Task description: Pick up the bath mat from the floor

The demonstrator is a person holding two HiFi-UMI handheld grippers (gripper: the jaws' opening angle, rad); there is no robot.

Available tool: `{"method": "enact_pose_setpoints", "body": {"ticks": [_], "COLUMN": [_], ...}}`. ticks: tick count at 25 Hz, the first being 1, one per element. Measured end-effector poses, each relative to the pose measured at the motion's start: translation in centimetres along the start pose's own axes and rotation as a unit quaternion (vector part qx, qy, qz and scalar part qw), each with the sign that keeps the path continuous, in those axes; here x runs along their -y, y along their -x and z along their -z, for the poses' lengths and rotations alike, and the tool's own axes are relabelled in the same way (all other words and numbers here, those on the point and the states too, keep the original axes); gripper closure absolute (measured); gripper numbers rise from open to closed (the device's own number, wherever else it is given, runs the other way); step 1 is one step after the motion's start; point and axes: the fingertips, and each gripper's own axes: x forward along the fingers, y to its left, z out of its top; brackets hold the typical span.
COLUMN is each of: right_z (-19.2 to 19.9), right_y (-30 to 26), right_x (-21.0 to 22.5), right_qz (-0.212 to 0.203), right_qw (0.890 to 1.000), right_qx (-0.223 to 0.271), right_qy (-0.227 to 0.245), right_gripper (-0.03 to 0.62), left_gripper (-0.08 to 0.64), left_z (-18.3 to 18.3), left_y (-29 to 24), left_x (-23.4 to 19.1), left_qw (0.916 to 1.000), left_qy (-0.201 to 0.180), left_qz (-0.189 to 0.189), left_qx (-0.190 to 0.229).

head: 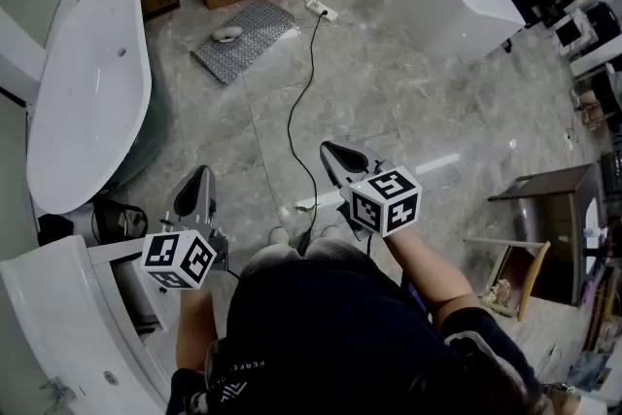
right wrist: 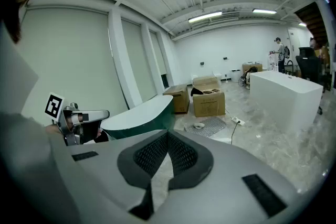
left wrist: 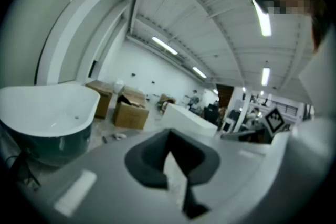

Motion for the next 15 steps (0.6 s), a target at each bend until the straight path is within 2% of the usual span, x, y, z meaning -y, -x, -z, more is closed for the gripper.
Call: {"method": "enact_pose_setpoints", "body": {"ticks": [7, 11, 15], "right_z": [0.0, -0.3, 0.0], "right_y": [-1.4, -1.8, -2.5], "right_x": [-0.5, -1.2, 0.1], "right_qz": [0.008, 0.006, 0.015], "right_qw": [1.0, 1.0, 0.999], "right_qx": [0.001, 0.012, 0.009], "right_qy": [-0.015, -0.027, -0.045], "right_gripper": [0.594, 0.594, 0.594], "left_gripper": [0.553, 0.552, 0.552], "left_z": [-0.1, 0.6, 0.8], "left_y": [-0.3, -0.2, -0.5], "left_x": [-1.4, -2.1, -2.2], "left_qw": [0.9999, 0.9986, 0.9987], "left_qy": [-0.009, -0.042, -0.037], "left_qz": [0.012, 0.008, 0.014], "left_qx": [-0.009, -0.03, -0.032]}}
